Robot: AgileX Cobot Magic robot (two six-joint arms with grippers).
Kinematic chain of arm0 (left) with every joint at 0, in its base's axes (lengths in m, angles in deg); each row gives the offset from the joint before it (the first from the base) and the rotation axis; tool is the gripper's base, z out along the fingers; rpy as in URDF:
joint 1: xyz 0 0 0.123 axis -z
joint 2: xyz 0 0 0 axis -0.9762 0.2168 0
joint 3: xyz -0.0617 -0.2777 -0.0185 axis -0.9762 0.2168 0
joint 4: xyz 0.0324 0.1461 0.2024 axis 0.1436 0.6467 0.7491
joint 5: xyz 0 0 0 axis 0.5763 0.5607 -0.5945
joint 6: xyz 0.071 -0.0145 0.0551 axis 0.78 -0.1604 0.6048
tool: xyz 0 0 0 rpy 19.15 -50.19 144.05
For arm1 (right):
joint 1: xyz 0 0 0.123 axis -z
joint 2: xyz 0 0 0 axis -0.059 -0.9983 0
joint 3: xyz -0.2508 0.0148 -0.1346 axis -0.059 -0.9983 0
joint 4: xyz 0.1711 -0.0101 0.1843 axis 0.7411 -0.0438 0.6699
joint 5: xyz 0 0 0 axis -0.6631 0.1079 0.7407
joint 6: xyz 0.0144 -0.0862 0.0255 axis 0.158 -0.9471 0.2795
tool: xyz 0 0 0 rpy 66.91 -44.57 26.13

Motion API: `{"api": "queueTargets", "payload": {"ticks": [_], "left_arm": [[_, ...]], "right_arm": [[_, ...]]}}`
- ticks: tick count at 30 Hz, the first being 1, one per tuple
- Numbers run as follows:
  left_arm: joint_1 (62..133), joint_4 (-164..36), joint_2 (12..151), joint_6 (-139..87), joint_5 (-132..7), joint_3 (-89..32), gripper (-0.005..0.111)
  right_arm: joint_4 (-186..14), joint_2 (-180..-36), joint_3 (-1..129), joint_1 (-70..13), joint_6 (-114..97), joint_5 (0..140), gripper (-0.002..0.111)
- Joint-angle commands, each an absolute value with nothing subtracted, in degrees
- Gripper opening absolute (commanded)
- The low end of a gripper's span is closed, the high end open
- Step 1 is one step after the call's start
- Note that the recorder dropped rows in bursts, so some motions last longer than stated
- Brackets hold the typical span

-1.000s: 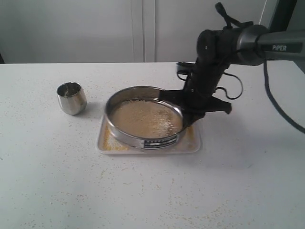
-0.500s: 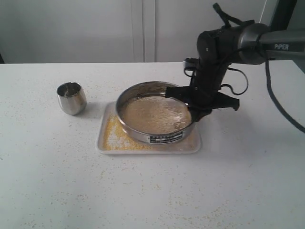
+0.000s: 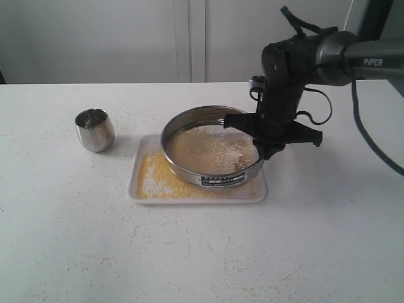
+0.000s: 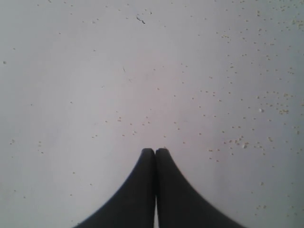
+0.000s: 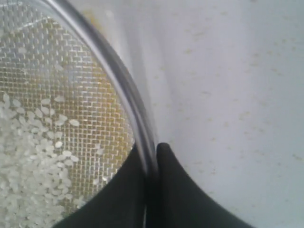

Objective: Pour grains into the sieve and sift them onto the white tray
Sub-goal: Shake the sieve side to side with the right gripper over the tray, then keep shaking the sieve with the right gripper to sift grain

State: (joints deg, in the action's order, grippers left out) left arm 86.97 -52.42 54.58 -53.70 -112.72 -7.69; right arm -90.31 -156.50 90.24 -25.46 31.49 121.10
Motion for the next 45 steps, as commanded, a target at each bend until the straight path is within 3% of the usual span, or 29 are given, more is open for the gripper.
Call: {"api": "queueTargets", "payload": {"ticks": [1, 5, 10, 15, 22, 28, 34, 39, 42, 45], "left_arm": [[86.79, -52.7, 54.16, -53.73, -113.21, -7.24, 0.0], [86.79, -52.7, 54.16, -53.73, -113.21, -7.24, 0.0], [86.79, -52.7, 54.16, -53.73, -113.21, -7.24, 0.0], [86.79, -52.7, 54.16, -53.73, -113.21, -7.24, 0.0], [86.79, -52.7, 54.16, -53.73, -113.21, -7.24, 0.0], [86.79, -52.7, 54.16, -53.73, -113.21, -7.24, 0.0], [86.79, -52.7, 54.16, -53.73, -113.21, -7.24, 0.0], [86.79, -52.7, 54.16, -53.73, -113.21, -7.24, 0.0], [86.79, -52.7, 54.16, -53.73, -113.21, -7.24, 0.0], [86.79, -52.7, 54.16, -53.73, -113.21, -7.24, 0.0]], "right_arm": [[-84.6, -155.46, 90.82, -27.84, 29.56, 115.06, 0.0], [-88.88, -155.34, 90.82, -28.64, 25.02, 113.94, 0.0], [-90.72, -155.34, 90.82, -25.54, 36.11, 120.33, 0.0], [-90.82, -154.93, 90.7, -27.52, 27.03, 124.77, 0.0], [-86.07, -155.36, 90.83, -27.18, 27.5, 111.62, 0.0], [-92.9, -153.66, 90.16, -26.16, 26.45, 128.45, 0.0], [-86.07, -155.83, 89.23, -26.16, 25.2, 112.48, 0.0], [-86.07, -155.5, 89.52, -21.03, 23.17, 121.19, 0.0], [-66.63, -155.5, 89.53, -23.57, 6.91, 116.63, 0.0], [-77.01, -155.24, 89.53, -21.96, 13.52, 117.26, 0.0]]}}
